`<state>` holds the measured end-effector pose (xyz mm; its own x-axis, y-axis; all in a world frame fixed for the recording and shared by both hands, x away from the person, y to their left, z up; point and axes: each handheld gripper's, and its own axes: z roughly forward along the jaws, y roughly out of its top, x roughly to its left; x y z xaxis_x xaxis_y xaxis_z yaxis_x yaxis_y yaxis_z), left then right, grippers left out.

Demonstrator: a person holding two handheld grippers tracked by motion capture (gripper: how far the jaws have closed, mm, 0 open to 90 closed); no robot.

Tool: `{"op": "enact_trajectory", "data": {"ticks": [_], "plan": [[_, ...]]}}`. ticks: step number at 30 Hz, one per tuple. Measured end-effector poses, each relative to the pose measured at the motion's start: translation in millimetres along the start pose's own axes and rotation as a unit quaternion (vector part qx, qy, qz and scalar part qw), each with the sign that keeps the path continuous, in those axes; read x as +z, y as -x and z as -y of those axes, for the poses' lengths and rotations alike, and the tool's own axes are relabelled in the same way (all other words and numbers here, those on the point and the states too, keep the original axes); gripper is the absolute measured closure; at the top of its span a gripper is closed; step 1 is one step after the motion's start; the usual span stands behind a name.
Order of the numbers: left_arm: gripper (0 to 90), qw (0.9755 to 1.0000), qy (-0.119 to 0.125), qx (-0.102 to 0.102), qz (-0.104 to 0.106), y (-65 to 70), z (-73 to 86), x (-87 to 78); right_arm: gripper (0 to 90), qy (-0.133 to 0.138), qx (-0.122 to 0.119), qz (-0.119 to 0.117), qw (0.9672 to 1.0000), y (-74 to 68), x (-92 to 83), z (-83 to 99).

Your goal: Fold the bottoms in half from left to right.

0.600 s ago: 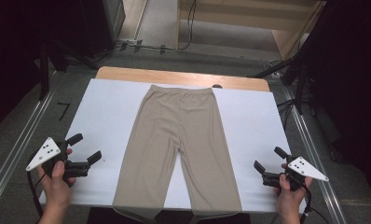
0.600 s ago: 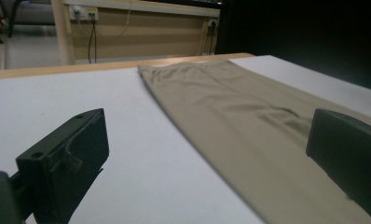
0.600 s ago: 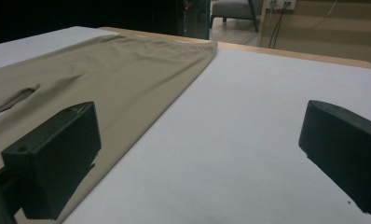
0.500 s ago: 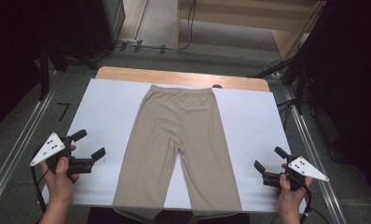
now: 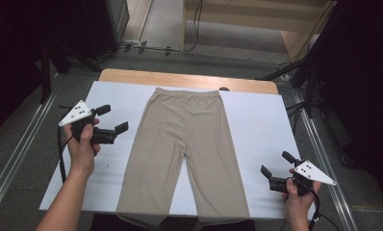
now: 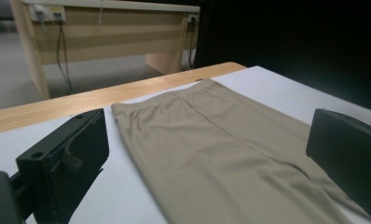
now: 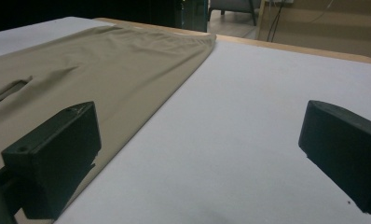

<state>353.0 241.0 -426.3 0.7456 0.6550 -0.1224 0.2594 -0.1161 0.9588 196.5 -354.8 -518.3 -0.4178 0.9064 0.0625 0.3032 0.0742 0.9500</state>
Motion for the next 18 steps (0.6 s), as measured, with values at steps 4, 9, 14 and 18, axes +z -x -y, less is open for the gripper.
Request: {"op": "enact_trajectory", "data": {"ticks": [4, 9, 14, 18], "plan": [[0.0, 0.9998, -0.014, -0.011, 0.007, -13.4, -10.4, 33.8, 0.0, -0.002, -0.007, -0.004, 1.0000, -1.4, 0.8, 0.3], [0.0, 0.9993, -0.030, -0.019, 0.012, -25.0, -16.5, 60.4, 0.0, -0.001, -0.003, -0.013, 0.9999, -0.4, 1.4, 0.8], [0.0, 0.9981, -0.056, -0.024, 0.006, -41.5, -21.7, 91.4, 0.0, -0.006, -0.006, -0.017, 0.9998, -1.1, 3.0, 0.9], [0.0, 0.9955, -0.087, -0.036, 0.015, -55.9, -22.3, 116.8, 0.0, -0.006, -0.005, -0.019, 0.9998, -1.0, 3.3, 1.1]]}}
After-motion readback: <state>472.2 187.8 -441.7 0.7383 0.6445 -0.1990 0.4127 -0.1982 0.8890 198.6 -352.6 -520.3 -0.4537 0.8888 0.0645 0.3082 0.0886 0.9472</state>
